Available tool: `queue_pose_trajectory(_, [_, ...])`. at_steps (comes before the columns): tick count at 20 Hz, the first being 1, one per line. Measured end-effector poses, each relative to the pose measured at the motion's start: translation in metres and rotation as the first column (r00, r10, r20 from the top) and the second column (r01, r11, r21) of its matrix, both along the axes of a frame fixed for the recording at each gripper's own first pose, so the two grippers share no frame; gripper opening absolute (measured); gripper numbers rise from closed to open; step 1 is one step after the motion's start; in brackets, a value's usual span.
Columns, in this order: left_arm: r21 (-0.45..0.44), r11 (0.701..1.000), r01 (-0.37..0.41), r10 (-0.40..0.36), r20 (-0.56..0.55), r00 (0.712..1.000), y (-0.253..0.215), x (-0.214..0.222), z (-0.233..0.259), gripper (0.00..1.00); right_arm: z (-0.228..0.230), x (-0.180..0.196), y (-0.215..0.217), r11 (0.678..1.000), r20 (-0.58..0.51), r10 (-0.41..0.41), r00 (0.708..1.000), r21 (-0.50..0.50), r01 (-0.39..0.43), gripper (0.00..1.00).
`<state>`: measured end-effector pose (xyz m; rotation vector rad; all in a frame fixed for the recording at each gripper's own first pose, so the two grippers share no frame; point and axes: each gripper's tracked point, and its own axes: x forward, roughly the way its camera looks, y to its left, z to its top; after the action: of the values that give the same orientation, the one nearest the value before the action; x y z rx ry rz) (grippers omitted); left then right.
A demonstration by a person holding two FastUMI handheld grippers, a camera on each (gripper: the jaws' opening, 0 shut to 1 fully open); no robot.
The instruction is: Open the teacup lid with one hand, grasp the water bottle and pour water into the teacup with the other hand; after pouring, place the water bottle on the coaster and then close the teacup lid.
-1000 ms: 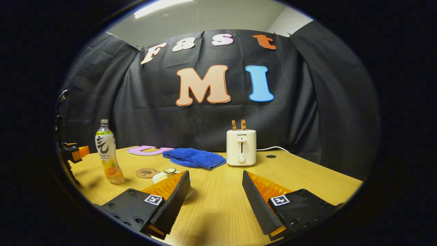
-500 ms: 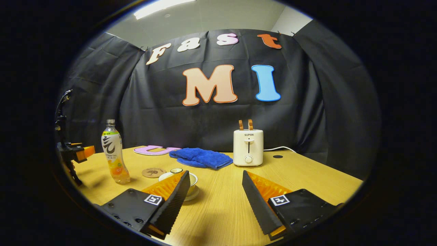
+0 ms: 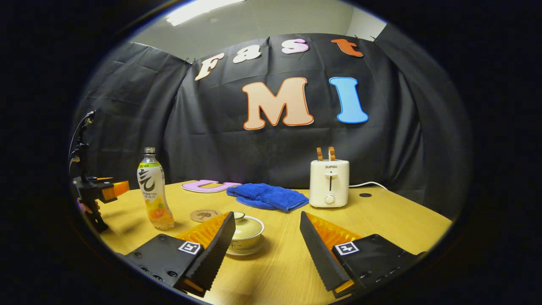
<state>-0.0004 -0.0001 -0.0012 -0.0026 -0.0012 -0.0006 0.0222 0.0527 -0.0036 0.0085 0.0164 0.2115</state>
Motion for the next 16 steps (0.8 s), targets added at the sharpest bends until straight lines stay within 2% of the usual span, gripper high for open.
queue_pose_trajectory(1, [0.000, 1.000, 0.000, 0.000, 0.000, 1.000, 0.000, -0.001, 0.000, 0.97, 0.000, 0.002, 0.005, 1.000, 0.000, 0.016, 1.000, 0.001, -0.016, 0.98])
queue_pose_trajectory(2, [0.000, 1.000, 0.000, 0.000, 0.000, 1.000, 0.000, 0.000, 0.000, 0.97, 0.000, 0.004, 0.010, 0.999, 0.000, 0.033, 0.999, 0.002, -0.033, 0.94])
queue_pose_trajectory(5, [0.000, 1.000, 0.000, 0.000, 0.000, 1.000, 0.000, 0.000, 0.000, 0.97, 0.000, 0.015, 0.021, 0.998, -0.002, 0.059, 0.998, 0.003, -0.059, 0.94])
queue_pose_trajectory(6, [0.000, 1.000, 0.000, 0.000, 0.000, 1.000, 0.000, 0.000, 0.000, 0.97, -0.001, 0.017, 0.026, 0.998, -0.005, 0.067, 0.998, 0.002, -0.067, 1.00])
queue_pose_trajectory(7, [0.000, 1.000, 0.001, -0.001, 0.000, 1.000, 0.000, 0.000, 0.000, 0.97, -0.001, 0.020, 0.030, 0.997, -0.005, 0.072, 0.997, 0.003, -0.072, 0.98])
queue_pose_trajectory(12, [-0.001, 1.000, 0.004, -0.004, 0.000, 1.000, -0.001, 0.000, 0.000, 0.97, -0.003, 0.036, 0.051, 0.996, -0.009, 0.086, 0.996, 0.000, -0.086, 1.00])
queue_pose_trajectory(16, [-0.001, 1.000, 0.004, -0.004, 0.000, 1.000, -0.001, 0.000, 0.000, 0.97, -0.013, 0.048, 0.059, 0.996, -0.066, 0.085, 0.994, -0.017, -0.086, 0.96])
